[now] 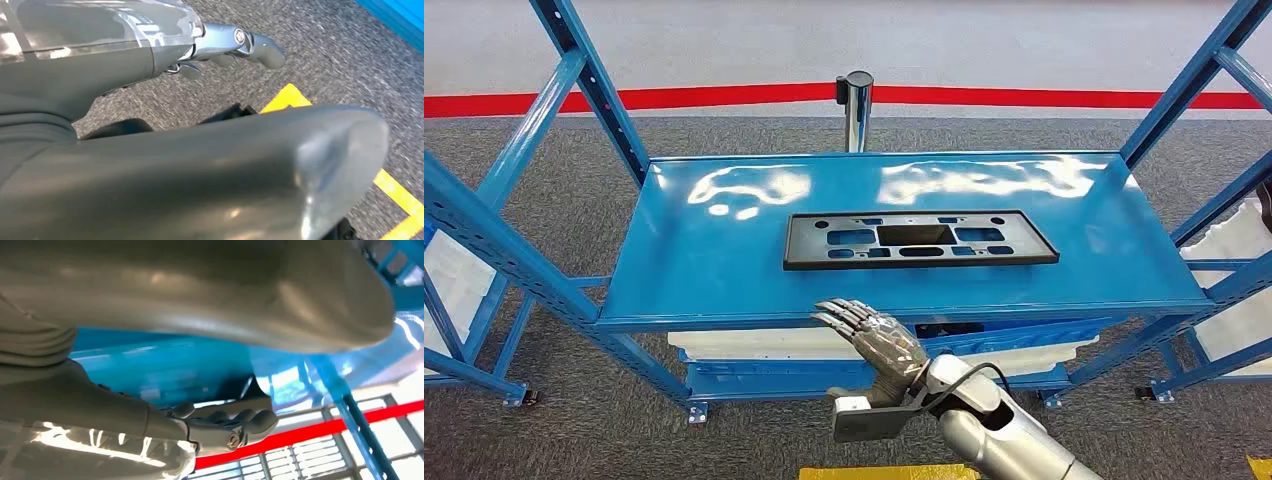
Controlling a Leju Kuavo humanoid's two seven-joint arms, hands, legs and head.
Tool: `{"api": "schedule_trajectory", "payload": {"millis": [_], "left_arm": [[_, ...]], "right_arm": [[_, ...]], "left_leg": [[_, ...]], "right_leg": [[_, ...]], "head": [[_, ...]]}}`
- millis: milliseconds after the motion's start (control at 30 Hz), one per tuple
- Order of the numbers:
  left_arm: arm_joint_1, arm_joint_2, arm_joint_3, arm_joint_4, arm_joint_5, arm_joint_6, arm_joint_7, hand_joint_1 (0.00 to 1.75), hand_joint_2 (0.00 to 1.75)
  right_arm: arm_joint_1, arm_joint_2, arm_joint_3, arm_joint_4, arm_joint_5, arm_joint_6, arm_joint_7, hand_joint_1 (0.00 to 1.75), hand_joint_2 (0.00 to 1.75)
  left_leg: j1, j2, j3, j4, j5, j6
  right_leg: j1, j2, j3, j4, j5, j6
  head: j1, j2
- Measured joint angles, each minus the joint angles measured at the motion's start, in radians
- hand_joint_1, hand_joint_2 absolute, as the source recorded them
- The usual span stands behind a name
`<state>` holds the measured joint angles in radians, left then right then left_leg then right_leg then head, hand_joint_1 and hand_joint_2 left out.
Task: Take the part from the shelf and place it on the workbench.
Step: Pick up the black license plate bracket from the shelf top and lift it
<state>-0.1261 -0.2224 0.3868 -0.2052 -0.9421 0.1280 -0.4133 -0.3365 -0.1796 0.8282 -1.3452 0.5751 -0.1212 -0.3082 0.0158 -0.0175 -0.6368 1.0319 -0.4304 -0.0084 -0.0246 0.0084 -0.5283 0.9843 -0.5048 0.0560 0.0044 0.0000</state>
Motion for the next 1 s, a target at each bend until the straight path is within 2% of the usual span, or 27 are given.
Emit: {"api": "schedule_trajectory", "payload": {"millis": [200, 567, 700, 833, 1000], "left_arm": [[0.001, 0.0, -0.008, 0.0, -0.001, 0.0, 0.003, 0.0, 0.0], [0.006, 0.006, -0.01, 0.0, 0.004, 0.007, 0.013, 0.0, 0.0], [0.006, 0.006, -0.011, 0.0, 0.003, 0.003, 0.007, 0.0, 0.0], [0.005, 0.005, -0.013, 0.0, -0.005, -0.001, 0.008, 0.0, 0.0], [0.005, 0.004, -0.024, 0.0, -0.013, -0.001, 0.017, 0.0, 0.0]], "right_arm": [[-0.045, 0.057, 0.012, 0.077, -0.007, -0.016, -0.005, 0.0, 0.0], [-0.089, 0.062, 0.02, 0.081, -0.004, -0.02, 0.005, 0.0, 0.0], [-0.098, 0.064, 0.025, 0.081, 0.026, -0.053, 0.012, 0.0, 0.0], [-0.127, 0.069, 0.03, 0.082, 0.116, -0.137, 0.041, 0.0, 0.0], [-0.176, 0.079, 0.035, 0.12, 0.33, -0.258, 0.094, 0.0, 0.0]], "left_leg": [[0.0, 0.0, 0.0, 0.0, 0.0, 0.0], [0.0, 0.0, 0.0, 0.0, 0.0, 0.0], [0.0, 0.0, 0.0, 0.0, 0.0, 0.0], [0.0, 0.0, 0.0, 0.0, 0.0, 0.0], [0.0, 0.0, 0.0, 0.0, 0.0, 0.0]], "right_leg": [[0.0, 0.0, 0.001, 0.0, 0.0, 0.0], [0.0, 0.0, 0.001, 0.0, 0.0, 0.0], [0.0, 0.0, 0.001, 0.0, 0.0, 0.0], [0.0, 0.0, 0.001, 0.0, 0.0, 0.0], [0.0, 0.0, 0.001, 0.0, 0.0, 0.0]], "head": [[0.0, 0.0], [-0.001, 0.0], [0.0, 0.0], [0.0, 0.0], [-0.001, 0.0]]}}
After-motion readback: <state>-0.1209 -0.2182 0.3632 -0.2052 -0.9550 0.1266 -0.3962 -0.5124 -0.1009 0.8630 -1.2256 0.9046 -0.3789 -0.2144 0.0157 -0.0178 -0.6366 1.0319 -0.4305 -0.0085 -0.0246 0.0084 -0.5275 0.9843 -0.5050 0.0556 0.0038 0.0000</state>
